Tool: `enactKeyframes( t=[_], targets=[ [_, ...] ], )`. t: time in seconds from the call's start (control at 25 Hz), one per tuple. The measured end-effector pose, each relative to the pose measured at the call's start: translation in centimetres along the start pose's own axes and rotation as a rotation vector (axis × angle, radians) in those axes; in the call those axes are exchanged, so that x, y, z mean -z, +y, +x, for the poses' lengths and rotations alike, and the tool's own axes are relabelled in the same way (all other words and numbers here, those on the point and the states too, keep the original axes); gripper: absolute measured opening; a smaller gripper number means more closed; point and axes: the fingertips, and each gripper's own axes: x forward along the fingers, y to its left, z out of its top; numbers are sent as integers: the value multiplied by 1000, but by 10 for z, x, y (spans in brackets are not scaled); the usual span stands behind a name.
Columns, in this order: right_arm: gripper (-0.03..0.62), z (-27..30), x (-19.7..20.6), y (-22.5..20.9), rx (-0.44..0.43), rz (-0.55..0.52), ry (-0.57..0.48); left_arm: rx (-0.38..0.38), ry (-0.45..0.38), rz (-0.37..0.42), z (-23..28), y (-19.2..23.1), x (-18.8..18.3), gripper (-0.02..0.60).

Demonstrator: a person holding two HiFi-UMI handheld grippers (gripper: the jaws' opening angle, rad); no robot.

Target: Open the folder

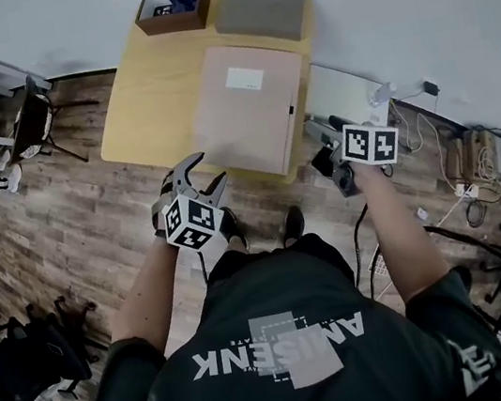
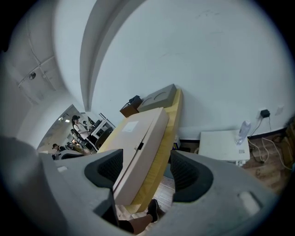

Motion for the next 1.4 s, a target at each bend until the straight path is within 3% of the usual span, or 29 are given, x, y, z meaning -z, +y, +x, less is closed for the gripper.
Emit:
enactKeyframes(
  t=[0.48, 0.84, 1.08, 1.28, 1.4],
  targets=[
    [308, 53, 9, -11, -61, 67, 92, 17, 46, 8, 34, -3, 10, 252],
    [308, 67, 16, -18, -77, 115, 135, 18, 93, 90, 42, -7, 16, 252],
    [311, 68, 17, -18, -70, 103, 135, 6, 107, 102, 46, -3, 19, 252],
    [313, 68, 16, -18, -69, 99, 138, -1, 126, 196, 53, -4, 18, 252],
    [316, 70, 15, -18, -67, 70, 142, -27, 130, 309, 55, -7, 16, 252]
  ],
)
